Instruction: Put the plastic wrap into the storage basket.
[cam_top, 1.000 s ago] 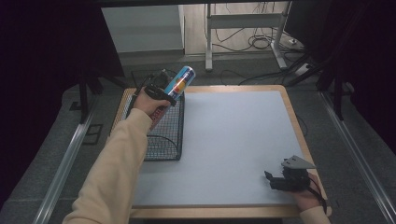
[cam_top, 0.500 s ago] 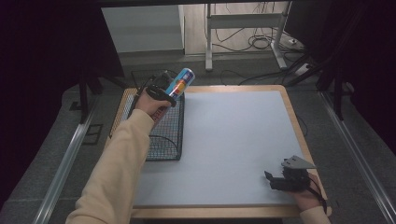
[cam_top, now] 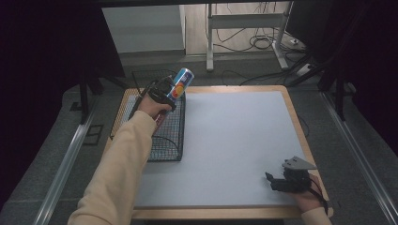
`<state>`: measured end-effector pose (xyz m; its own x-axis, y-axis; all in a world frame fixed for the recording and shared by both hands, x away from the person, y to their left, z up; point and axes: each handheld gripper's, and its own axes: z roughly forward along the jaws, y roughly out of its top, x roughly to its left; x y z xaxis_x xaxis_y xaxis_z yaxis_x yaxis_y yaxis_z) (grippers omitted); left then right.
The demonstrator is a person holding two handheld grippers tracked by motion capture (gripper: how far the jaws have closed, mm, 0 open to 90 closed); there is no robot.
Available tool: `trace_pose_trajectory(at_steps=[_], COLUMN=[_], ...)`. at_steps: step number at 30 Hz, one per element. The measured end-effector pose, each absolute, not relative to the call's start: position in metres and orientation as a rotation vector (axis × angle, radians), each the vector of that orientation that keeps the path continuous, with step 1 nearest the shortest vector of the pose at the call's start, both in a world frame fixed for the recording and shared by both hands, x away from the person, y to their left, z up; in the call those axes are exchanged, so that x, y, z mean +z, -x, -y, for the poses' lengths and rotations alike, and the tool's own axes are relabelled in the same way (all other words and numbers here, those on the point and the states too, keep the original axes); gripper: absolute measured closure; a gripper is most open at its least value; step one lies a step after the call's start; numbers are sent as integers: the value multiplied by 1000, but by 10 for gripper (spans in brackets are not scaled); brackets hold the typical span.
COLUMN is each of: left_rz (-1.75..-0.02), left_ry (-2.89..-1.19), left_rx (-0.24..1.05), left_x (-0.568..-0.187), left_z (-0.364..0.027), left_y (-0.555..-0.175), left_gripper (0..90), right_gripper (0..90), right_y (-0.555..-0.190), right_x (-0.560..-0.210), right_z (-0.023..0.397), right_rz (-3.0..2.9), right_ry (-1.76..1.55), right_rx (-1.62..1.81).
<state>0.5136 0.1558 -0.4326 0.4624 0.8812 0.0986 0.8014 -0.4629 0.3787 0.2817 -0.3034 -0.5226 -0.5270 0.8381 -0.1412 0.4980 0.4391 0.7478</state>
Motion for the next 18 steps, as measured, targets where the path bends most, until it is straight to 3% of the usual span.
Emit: trace_pose_trajectory(at_steps=[18], left_rz=[-1471], left_ry=[-2520], left_rx=[477], left_x=[-443], left_z=[-151], left_y=[-519], left_gripper=[310], right_gripper=[112], right_y=[-281], right_x=[-522], right_z=[302], right_rz=[-2201], right_ry=[-1118], right_rx=[903])
